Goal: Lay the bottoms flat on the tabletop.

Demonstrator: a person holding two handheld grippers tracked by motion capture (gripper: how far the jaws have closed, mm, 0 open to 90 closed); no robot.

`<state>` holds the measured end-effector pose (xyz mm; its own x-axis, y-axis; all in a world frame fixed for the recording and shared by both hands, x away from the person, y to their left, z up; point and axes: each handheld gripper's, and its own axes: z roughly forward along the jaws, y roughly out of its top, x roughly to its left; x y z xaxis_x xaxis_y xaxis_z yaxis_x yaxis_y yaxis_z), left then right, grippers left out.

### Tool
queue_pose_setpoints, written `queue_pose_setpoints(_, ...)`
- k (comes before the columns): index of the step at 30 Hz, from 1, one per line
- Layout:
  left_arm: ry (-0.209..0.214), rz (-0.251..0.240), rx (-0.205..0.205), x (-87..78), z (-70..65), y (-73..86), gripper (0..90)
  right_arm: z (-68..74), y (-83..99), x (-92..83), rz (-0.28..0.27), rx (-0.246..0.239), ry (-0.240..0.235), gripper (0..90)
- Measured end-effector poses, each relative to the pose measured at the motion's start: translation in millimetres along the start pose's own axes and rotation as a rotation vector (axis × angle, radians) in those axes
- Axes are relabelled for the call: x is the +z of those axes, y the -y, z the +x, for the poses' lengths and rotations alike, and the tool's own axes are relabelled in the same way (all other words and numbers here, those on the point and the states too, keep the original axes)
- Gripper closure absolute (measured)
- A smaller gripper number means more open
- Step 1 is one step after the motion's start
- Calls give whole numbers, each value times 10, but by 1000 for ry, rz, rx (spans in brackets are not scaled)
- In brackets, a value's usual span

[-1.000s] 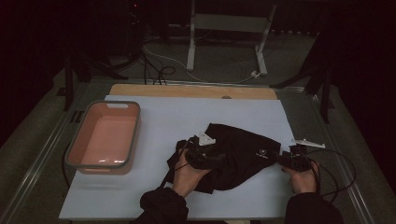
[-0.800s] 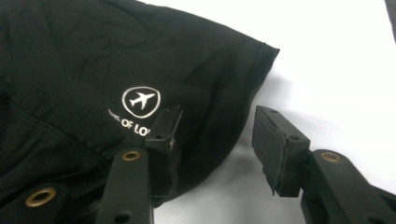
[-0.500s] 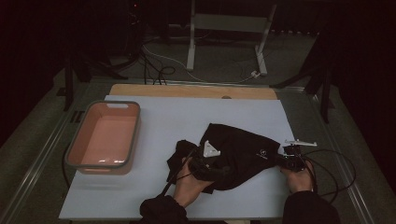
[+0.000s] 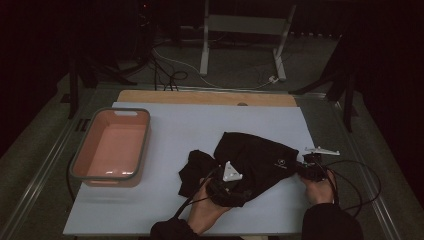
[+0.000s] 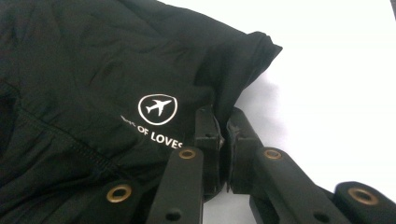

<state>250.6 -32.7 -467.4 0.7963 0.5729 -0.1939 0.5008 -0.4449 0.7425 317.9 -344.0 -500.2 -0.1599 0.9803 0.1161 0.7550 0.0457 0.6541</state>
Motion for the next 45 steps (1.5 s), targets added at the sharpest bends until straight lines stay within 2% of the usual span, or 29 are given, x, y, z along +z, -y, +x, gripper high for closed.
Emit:
queue_pose_setpoints(2,-5,7,3,9,3,11,417,7,-3,0,-1,-5,-2,855)
queue_pose_setpoints(6,-48,63,7,123,76,67,369,21,-13,-12,-8,-6,-6,854)
queue_pose_setpoints(9,-92,106,-4,239,178,139,306,26,-24,-29,-12,-14,-6,854)
queue_pose_setpoints(11,-117,130,-6,292,228,176,231,29,-29,-37,-19,-15,-8,854)
queue_pose_setpoints(13,-149,144,13,318,248,196,151,31,-35,-42,-20,-19,-3,855)
queue_pose_setpoints(18,-199,183,51,368,285,198,48,34,-59,-59,-34,-20,-8,854)
queue_pose_setpoints(21,-204,205,54,410,314,215,3,40,-81,-69,-41,-22,-8,855)
queue_pose_setpoints(30,-210,208,49,444,338,228,2,62,-137,-66,-51,-31,-18,856)
queue_pose_setpoints(39,-183,187,38,430,353,224,60,59,-155,-67,-55,-27,-24,856)
queue_pose_setpoints(42,-180,183,61,434,332,228,105,63,-173,-76,-58,-33,-23,856)
queue_pose_setpoints(45,-160,186,91,418,314,223,186,72,-212,-93,-66,-44,-22,856)
